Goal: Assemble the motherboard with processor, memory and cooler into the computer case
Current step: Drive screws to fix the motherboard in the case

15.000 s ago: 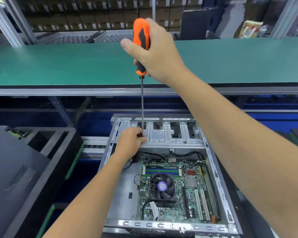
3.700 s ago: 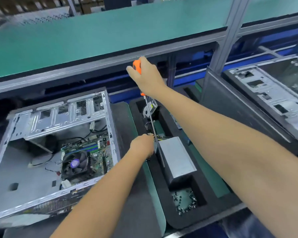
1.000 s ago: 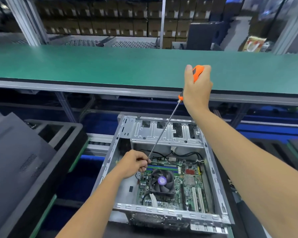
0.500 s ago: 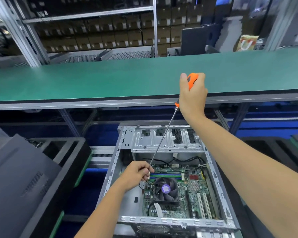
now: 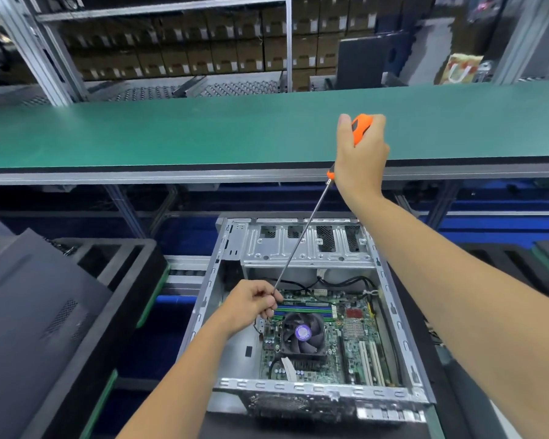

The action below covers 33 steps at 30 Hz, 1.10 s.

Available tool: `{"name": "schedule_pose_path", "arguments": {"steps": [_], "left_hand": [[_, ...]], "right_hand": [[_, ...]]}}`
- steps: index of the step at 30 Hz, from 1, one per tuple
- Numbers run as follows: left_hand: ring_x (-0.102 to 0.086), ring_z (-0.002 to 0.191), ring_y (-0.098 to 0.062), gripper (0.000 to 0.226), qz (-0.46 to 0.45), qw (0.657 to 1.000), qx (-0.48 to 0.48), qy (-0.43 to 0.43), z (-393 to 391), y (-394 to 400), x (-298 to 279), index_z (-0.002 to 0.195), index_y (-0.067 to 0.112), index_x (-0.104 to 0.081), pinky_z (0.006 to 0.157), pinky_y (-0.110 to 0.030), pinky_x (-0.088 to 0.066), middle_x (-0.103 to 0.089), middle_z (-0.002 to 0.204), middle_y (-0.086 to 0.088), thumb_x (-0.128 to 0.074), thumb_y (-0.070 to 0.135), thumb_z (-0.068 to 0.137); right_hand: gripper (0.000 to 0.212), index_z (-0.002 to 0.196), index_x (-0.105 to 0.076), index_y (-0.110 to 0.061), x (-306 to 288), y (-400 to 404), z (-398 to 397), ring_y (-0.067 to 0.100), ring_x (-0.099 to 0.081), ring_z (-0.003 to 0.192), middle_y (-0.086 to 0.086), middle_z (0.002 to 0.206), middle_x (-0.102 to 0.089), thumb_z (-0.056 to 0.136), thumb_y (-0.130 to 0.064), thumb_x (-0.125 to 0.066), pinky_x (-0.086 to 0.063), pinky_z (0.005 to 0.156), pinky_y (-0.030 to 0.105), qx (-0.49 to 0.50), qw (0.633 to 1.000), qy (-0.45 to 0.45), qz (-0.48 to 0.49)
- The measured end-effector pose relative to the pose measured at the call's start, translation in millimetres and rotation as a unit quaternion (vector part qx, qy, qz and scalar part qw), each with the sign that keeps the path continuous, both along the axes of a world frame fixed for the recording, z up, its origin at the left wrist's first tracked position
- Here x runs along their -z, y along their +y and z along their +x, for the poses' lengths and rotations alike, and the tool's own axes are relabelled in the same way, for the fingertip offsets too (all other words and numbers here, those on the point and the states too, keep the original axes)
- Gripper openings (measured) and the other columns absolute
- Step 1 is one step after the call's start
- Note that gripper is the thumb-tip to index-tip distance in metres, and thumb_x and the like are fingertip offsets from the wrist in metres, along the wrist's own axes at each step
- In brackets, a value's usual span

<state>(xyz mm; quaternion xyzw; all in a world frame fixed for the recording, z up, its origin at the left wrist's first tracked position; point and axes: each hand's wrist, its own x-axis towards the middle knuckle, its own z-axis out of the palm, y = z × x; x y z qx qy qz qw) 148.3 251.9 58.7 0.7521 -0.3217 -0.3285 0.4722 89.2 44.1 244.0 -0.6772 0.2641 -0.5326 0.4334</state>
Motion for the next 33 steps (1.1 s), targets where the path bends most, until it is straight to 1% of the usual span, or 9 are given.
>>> {"name": "schedule_pose_path", "arguments": {"steps": [3, 7, 10, 14, 17, 21, 24, 29, 33], "left_hand": [[-0.059, 0.060, -0.010, 0.022, -0.002, 1.000, 0.004, -0.023, 0, 0, 1, 0.083, 0.010, -0.066, 0.058, -0.021, -0.048, -0.065, 0.068, -0.006, -0.054, -0.007, 0.089], [-0.059, 0.063, -0.006, 0.026, 0.044, 0.988, -0.020, -0.147, 0, -1, 6, 0.074, 0.026, -0.066, 0.062, -0.018, -0.046, -0.069, 0.073, 0.001, -0.062, 0.003, 0.086], [-0.055, 0.063, -0.007, 0.022, 0.053, 0.978, -0.042, -0.199, -2, -4, 4, 0.075, 0.025, -0.065, 0.056, -0.009, -0.040, -0.066, 0.072, 0.007, -0.062, 0.006, 0.086], [-0.058, 0.072, -0.020, 0.012, 0.047, 0.969, -0.077, -0.228, -2, -6, -2, 0.083, 0.010, -0.067, 0.066, -0.031, -0.047, -0.065, 0.076, -0.002, -0.059, 0.008, 0.090], [-0.056, 0.074, -0.018, 0.016, 0.059, 0.960, -0.084, -0.261, -1, -5, -3, 0.080, 0.009, -0.064, 0.068, -0.029, -0.045, -0.061, 0.077, 0.000, -0.056, 0.012, 0.093], [-0.056, 0.082, -0.022, 0.015, 0.089, 0.956, -0.051, -0.276, 0, -7, -3, 0.082, 0.004, -0.064, 0.076, -0.036, -0.047, -0.060, 0.086, -0.007, -0.058, 0.013, 0.092], [-0.056, 0.081, -0.023, 0.014, 0.102, 0.958, -0.038, -0.266, 1, -8, -1, 0.081, 0.002, -0.065, 0.077, -0.036, -0.048, -0.060, 0.087, -0.008, -0.061, 0.012, 0.090], [-0.061, 0.080, -0.023, 0.013, 0.117, 0.959, -0.045, -0.254, 2, -10, 5, 0.084, 0.000, -0.067, 0.076, -0.036, -0.052, -0.066, 0.086, -0.011, -0.063, 0.012, 0.089], [-0.061, 0.074, -0.021, 0.015, 0.157, 0.952, -0.033, -0.261, 3, -13, 10, 0.083, 0.003, -0.069, 0.066, -0.030, -0.049, -0.069, 0.081, -0.009, -0.063, 0.017, 0.088]], "right_hand": [[0.029, 0.087, -0.035, -0.012, -1, 3, 2, 0.004, -0.043, 0.054, -0.005, 0.067, -0.036, 0.099, -0.035, -0.048, -0.052, 0.047, 0.044, -0.009, 1.000, 0.014, -0.007], [0.029, 0.086, -0.035, -0.012, -3, 11, 7, 0.008, -0.039, 0.054, -0.005, 0.066, -0.035, 0.099, -0.033, -0.050, -0.045, 0.043, 0.026, -0.040, 0.998, 0.026, -0.045], [0.030, 0.086, -0.034, -0.012, -10, 17, 10, 0.009, -0.036, 0.054, -0.004, 0.066, -0.034, 0.099, -0.033, -0.050, -0.040, 0.040, 0.020, -0.069, 0.996, 0.016, -0.054], [0.029, 0.085, -0.034, -0.012, -20, 25, 14, 0.004, -0.035, 0.047, -0.006, 0.064, -0.033, 0.099, -0.032, -0.050, -0.034, 0.043, 0.013, -0.078, 0.993, -0.004, -0.084], [0.029, 0.087, -0.035, -0.011, -21, 28, 18, 0.004, -0.035, 0.047, -0.005, 0.064, -0.033, 0.099, -0.033, -0.049, -0.035, 0.044, 0.016, -0.085, 0.992, -0.004, -0.095], [0.030, 0.085, -0.034, -0.011, -18, 33, 20, 0.006, -0.032, 0.047, -0.004, 0.064, -0.031, 0.100, -0.031, -0.050, -0.034, 0.041, 0.014, -0.106, 0.989, 0.009, -0.106], [0.031, 0.084, -0.034, -0.012, -15, 38, 20, 0.008, -0.032, 0.047, -0.004, 0.062, -0.029, 0.099, -0.033, -0.051, -0.043, 0.042, 0.025, -0.123, 0.985, 0.026, -0.115], [0.029, 0.082, -0.033, -0.020, -12, 45, 22, 0.033, -0.055, 0.049, 0.003, 0.061, -0.036, 0.099, -0.035, -0.052, -0.050, 0.044, 0.042, -0.175, 0.973, 0.058, -0.137], [0.030, 0.089, -0.040, -0.012, -9, 48, 25, 0.026, -0.061, 0.048, 0.017, 0.061, -0.052, 0.097, -0.037, -0.054, -0.049, 0.044, 0.032, -0.209, 0.960, 0.101, -0.160]]}}
